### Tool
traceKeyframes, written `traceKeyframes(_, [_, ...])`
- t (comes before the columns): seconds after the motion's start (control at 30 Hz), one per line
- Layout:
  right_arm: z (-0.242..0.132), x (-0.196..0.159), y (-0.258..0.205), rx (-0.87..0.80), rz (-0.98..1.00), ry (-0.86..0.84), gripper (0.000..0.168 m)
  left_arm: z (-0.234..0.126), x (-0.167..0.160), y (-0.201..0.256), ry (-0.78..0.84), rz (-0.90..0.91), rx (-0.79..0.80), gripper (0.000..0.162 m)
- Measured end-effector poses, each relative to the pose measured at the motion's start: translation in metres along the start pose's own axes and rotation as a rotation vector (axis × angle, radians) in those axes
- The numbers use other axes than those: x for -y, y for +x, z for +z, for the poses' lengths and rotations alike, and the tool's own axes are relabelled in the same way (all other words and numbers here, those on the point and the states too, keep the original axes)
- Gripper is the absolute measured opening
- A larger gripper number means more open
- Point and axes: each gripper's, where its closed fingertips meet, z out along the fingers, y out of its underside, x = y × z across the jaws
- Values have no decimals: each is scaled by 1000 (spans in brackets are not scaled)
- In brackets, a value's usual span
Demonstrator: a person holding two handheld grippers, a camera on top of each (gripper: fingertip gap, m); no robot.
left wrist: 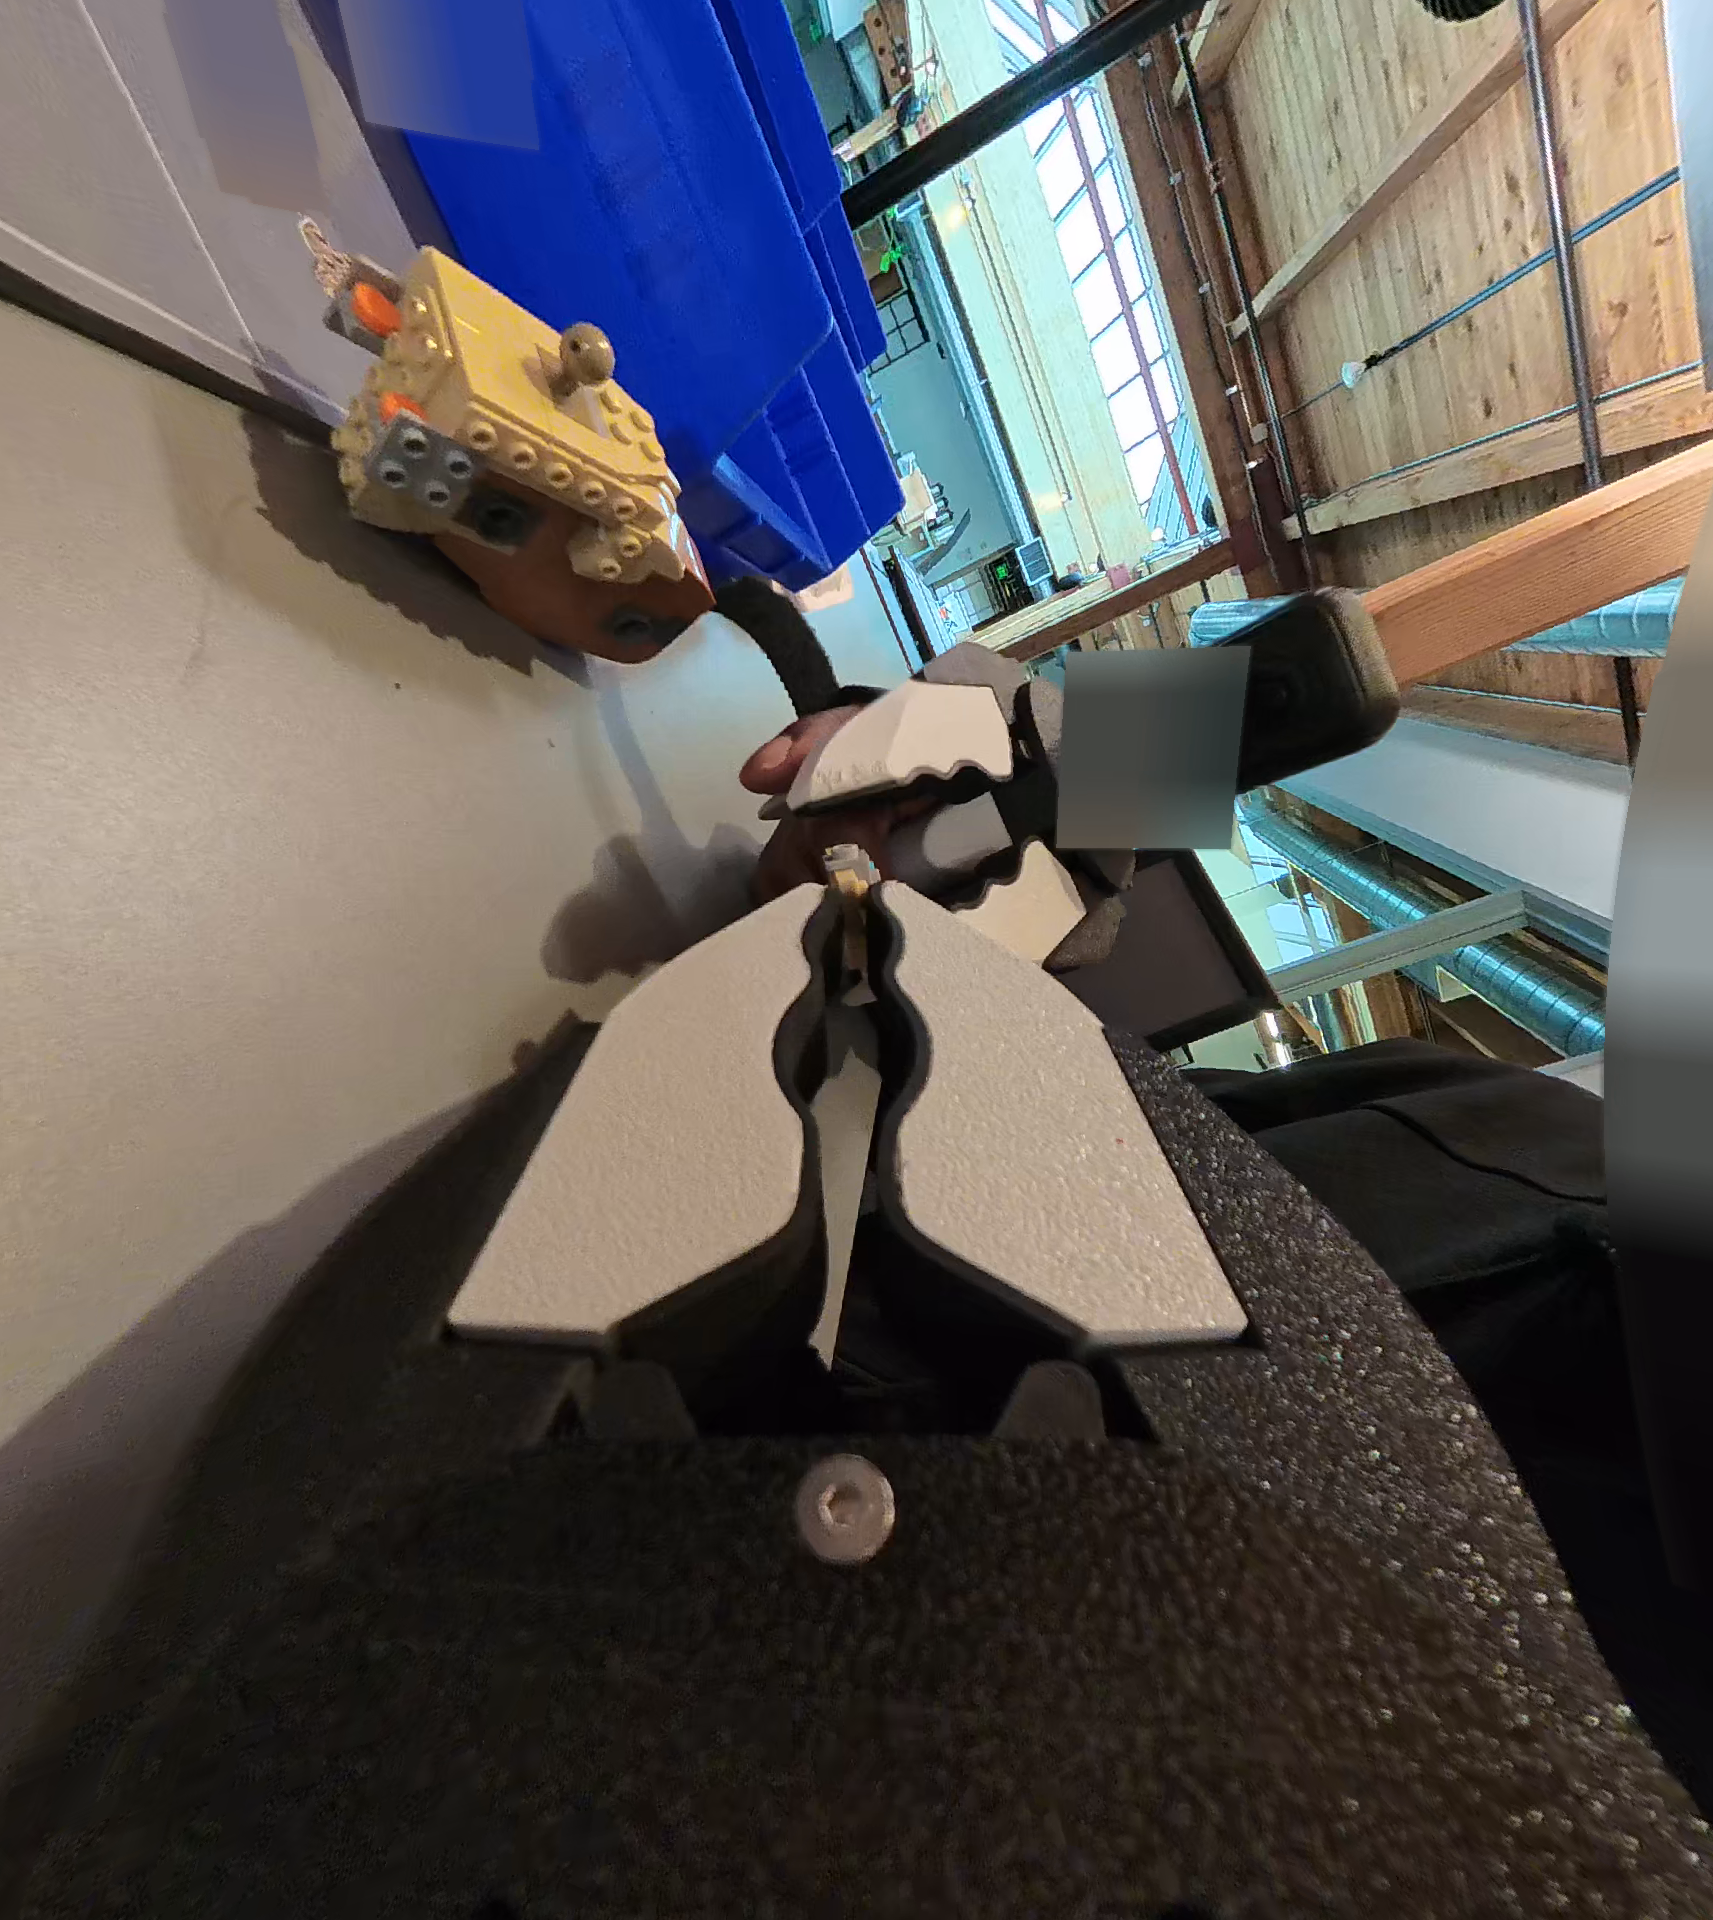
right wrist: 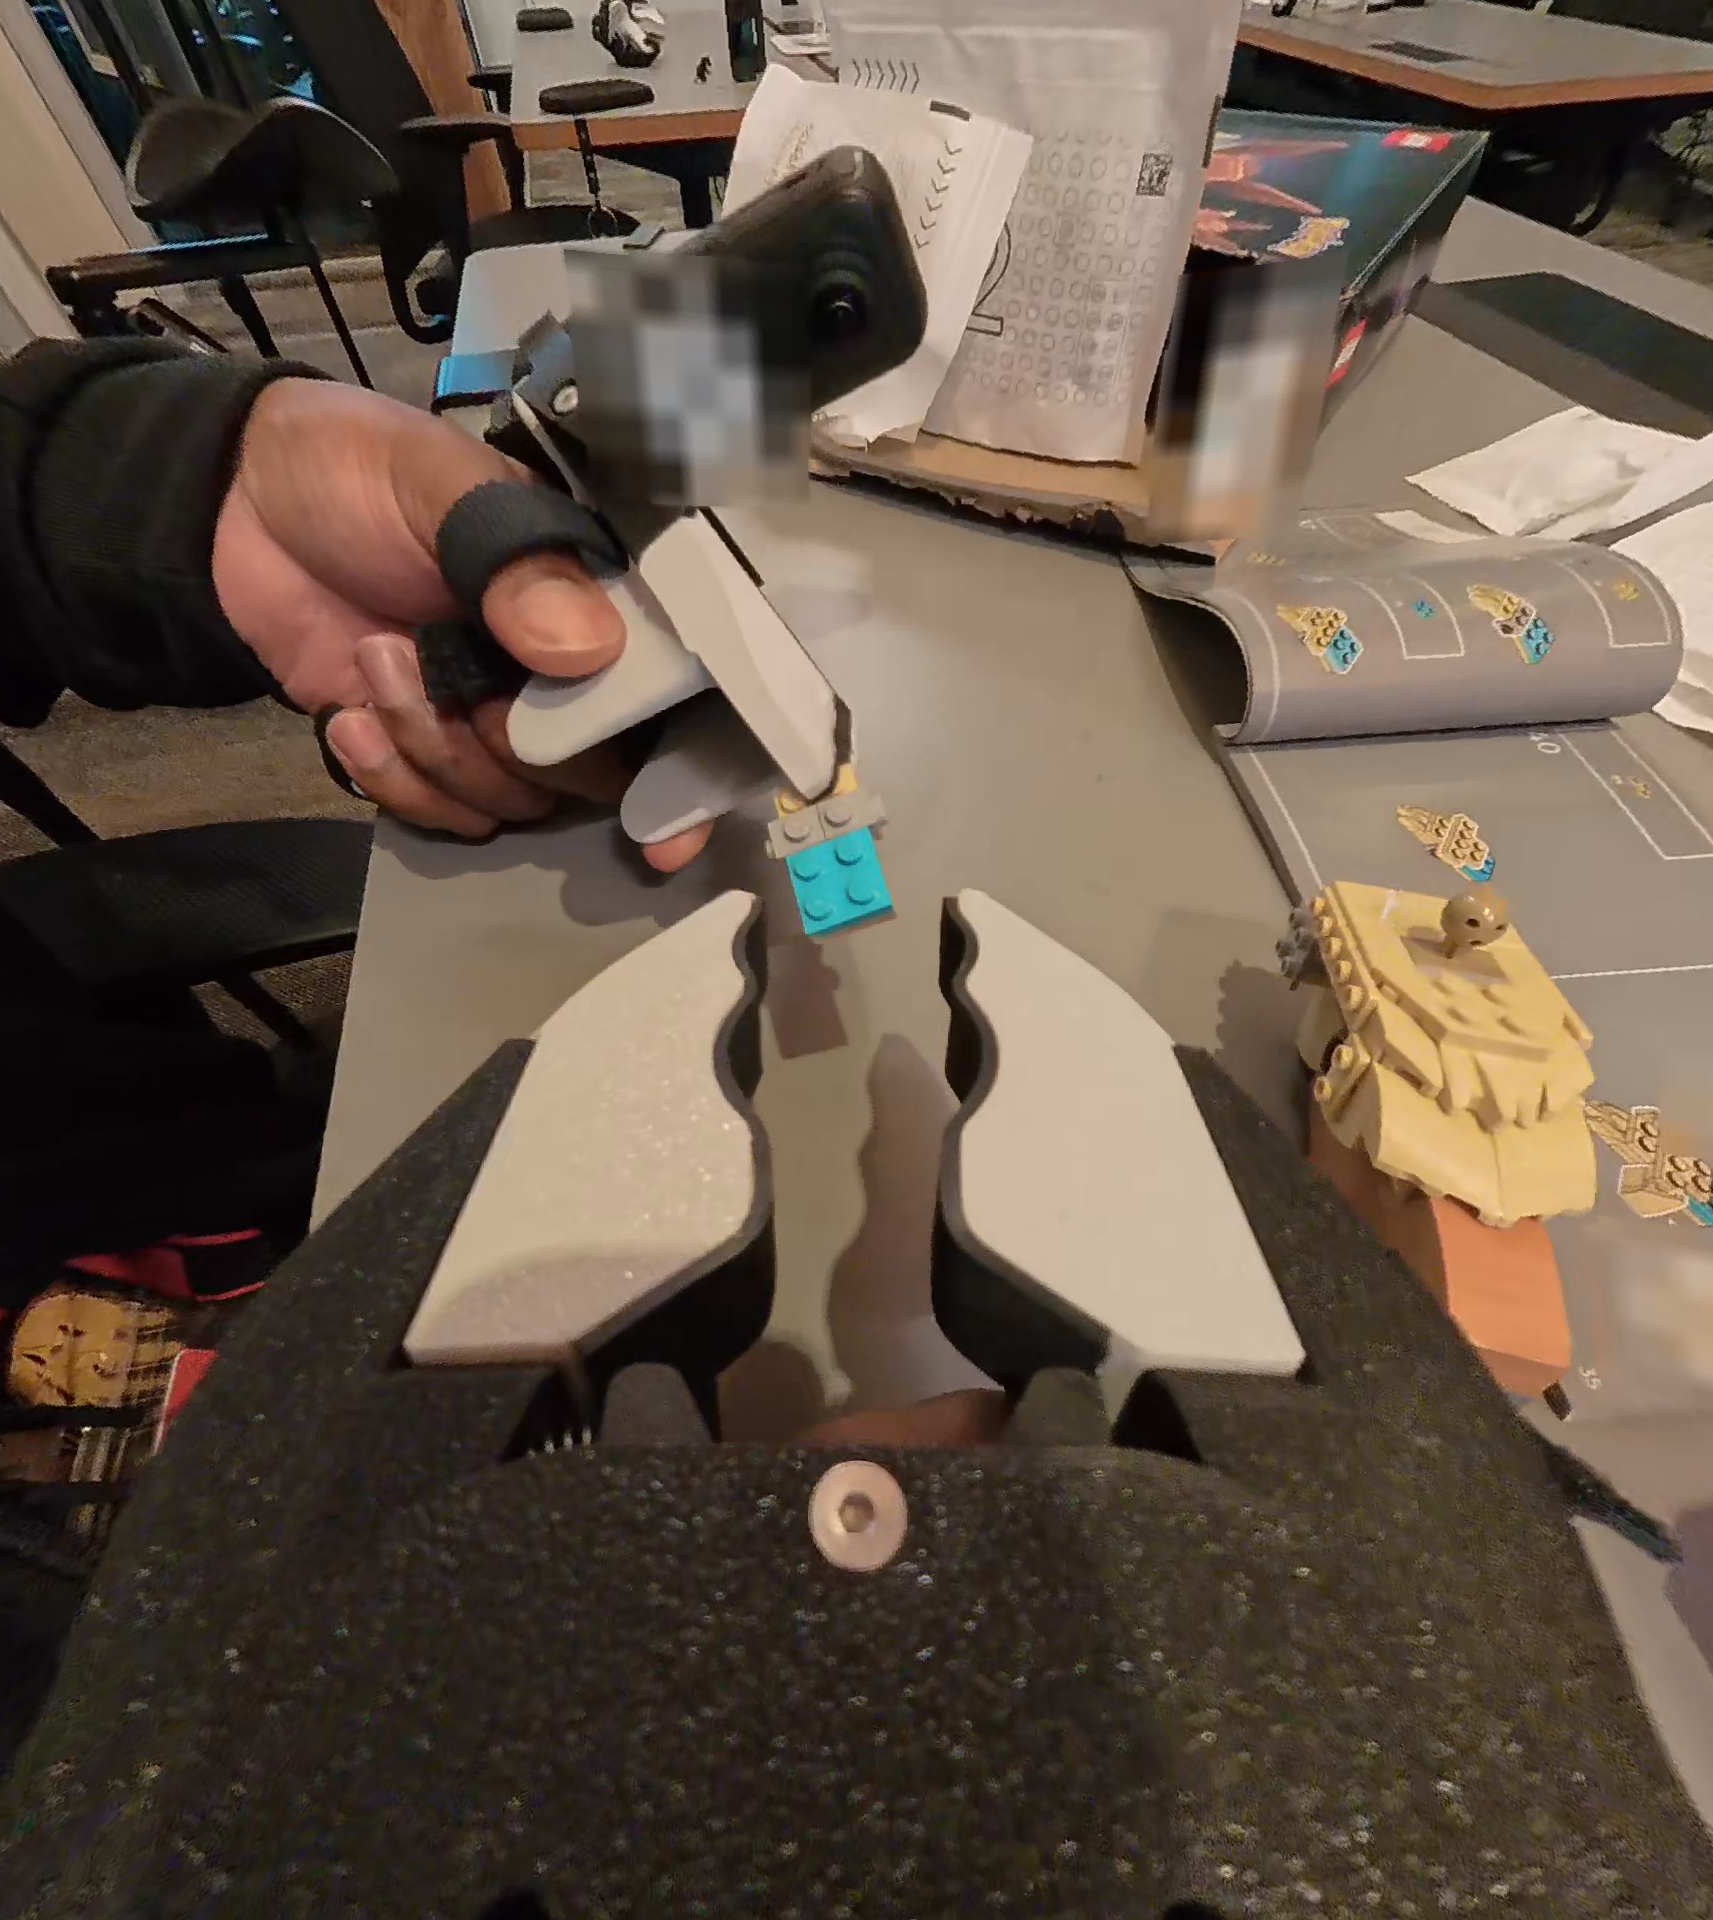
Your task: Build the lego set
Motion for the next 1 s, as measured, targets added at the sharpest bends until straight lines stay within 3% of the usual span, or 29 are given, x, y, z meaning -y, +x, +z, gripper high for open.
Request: traceKeyframes(1.0, [2,-3,1,-12,-8,-3,24,2,-2,-2,-7,5,10,4])
